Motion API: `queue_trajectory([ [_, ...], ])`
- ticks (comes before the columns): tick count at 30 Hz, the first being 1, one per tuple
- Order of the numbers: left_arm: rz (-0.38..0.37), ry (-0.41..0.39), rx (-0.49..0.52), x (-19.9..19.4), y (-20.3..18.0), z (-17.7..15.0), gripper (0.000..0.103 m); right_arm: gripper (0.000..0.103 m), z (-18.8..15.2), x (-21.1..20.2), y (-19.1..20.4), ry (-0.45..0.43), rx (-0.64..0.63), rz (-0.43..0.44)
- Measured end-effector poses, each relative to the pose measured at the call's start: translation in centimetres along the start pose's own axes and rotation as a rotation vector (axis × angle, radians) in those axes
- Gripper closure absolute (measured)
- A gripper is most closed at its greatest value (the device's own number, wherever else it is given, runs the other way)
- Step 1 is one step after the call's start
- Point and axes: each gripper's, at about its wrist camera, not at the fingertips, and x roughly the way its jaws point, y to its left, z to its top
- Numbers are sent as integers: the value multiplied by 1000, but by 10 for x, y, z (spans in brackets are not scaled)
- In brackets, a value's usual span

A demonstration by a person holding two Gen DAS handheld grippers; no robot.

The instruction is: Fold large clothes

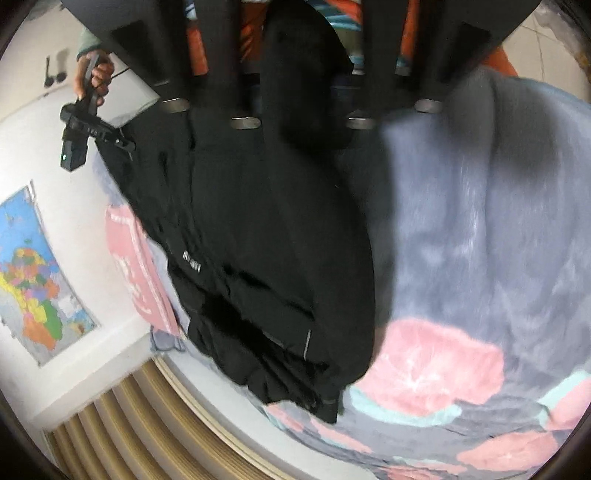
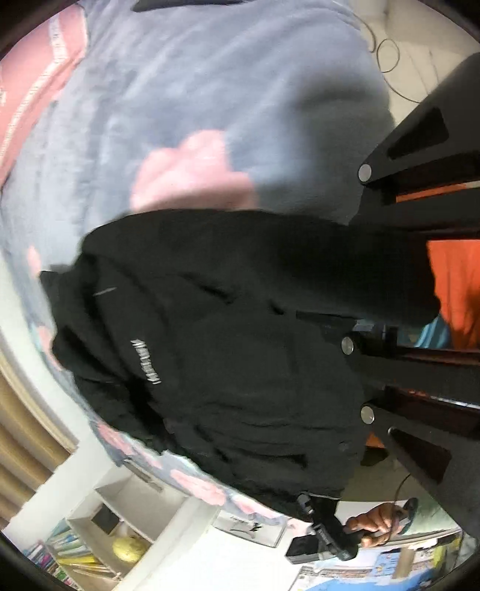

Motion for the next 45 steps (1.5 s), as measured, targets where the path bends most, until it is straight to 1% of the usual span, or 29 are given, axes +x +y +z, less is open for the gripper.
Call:
queue_trajectory([
  [1,-9,-26,2,-6,-3,5,92,89,7,-7,3,-15,-4,29],
  [3,-31,-81,26,-24,-14,17,92,89,21,-16,11,-38,-18,57],
  [5,-56,-131,50,-38,-27,34,92,89,43,-27,20,-66,-33,85],
  [7,-81,-184,77,-52,-42,59,92,89,65,-37,26,-101,-40,98],
  [8,-92,-204,91,-58,-48,74,92,89,83,-43,30,-130,-40,107],
  [10,-97,-231,104,-61,-58,101,92,89,108,-51,35,-171,-41,120],
  [12,-108,-253,109,-59,-67,133,91,89,143,-52,41,-206,-32,131],
  [14,-102,-278,122,-52,-77,167,91,89,180,-49,46,-232,-27,140],
  [15,-100,-285,127,-52,-80,178,91,89,194,-45,50,-239,-23,143],
  [17,-85,-296,129,-36,-85,215,91,89,227,-33,53,-249,-16,139],
  [19,-74,-302,132,-21,-88,243,91,89,259,-16,56,-256,-13,125],
  [20,-61,-303,134,-8,-89,259,91,89,279,0,57,-252,-7,116],
  [21,-45,-302,130,8,-87,276,91,89,293,11,56,-247,0,108],
  [23,-18,-286,112,44,-79,311,91,89,321,41,55,-234,8,83],
  [24,-5,-277,102,58,-75,324,91,89,337,59,52,-225,10,63],
  [26,28,-249,84,97,-63,350,90,89,364,99,48,-197,9,-1],
  [28,84,-219,71,139,-53,371,90,88,383,134,37,-161,18,-55],
  [29,129,-193,61,164,-45,381,89,88,391,154,33,-130,26,-78],
  [31,153,-144,36,195,-30,389,88,88,396,187,22,-68,35,-93],
  [32,158,-105,8,215,-20,391,88,88,396,203,17,-33,40,-101],
  [35,190,-2,-52,254,0,387,87,88,390,240,7,43,59,-119],
  [38,226,44,-37,265,-1,388,87,88,389,252,12,78,31,-170],
  [40,230,75,-41,263,-4,393,87,82,394,247,17,115,25,-181],
  [42,216,106,-41,249,-10,398,85,78,399,227,22,160,35,-161],
  [43,208,113,-37,238,-13,400,84,76,400,212,24,167,34,-145],
  [44,190,113,-34,222,-17,401,81,74,401,195,27,167,31,-126],
  [45,140,104,-35,200,-21,403,76,72,400,174,30,167,31,-96],
])
